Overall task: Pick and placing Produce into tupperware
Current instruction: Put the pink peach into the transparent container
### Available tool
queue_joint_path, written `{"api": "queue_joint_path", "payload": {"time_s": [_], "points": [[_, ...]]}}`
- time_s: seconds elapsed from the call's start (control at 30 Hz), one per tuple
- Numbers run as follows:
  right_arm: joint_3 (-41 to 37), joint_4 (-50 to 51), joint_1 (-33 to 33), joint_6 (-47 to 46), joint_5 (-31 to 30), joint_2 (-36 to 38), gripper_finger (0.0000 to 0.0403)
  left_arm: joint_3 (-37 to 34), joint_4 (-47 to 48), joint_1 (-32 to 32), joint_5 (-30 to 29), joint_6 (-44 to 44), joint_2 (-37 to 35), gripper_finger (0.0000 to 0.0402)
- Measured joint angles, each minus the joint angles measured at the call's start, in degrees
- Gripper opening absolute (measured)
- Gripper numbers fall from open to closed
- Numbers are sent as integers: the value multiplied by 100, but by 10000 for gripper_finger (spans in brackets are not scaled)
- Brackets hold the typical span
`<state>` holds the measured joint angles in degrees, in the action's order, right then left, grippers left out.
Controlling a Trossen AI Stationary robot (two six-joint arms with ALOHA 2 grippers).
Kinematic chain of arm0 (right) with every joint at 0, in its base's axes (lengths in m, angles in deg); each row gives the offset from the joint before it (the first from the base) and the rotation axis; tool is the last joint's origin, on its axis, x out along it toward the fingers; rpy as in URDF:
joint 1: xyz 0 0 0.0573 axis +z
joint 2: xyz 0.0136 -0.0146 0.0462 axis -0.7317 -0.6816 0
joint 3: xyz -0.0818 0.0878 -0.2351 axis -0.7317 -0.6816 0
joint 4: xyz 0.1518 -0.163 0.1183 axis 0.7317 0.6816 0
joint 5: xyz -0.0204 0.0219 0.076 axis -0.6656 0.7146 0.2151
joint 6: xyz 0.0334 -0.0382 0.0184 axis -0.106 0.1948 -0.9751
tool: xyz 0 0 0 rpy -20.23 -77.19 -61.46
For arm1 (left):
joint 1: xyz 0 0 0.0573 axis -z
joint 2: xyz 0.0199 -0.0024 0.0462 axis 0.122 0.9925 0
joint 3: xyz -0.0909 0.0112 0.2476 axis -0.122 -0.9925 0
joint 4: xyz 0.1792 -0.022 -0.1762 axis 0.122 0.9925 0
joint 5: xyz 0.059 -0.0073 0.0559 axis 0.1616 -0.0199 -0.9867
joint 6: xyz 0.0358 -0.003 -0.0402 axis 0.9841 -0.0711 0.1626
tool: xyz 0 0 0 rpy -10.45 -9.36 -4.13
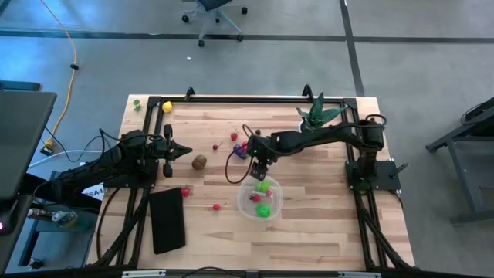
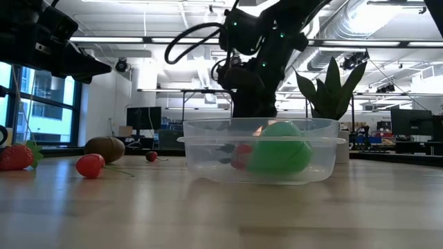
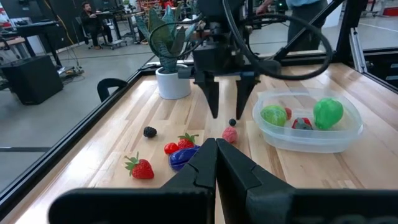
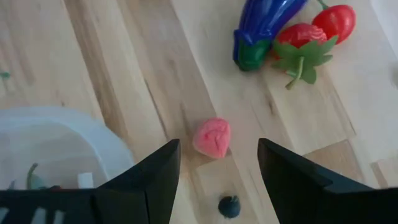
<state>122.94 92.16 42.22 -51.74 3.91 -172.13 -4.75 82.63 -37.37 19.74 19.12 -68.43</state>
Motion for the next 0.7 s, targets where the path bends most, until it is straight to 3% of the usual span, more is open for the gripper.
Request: {"api": "queue_joint_path", "payload": {"time_s": [0.7], "points": [[0,-147,306,387,-709,-347,204,0,0,0,-2,-2,0,1]]}}
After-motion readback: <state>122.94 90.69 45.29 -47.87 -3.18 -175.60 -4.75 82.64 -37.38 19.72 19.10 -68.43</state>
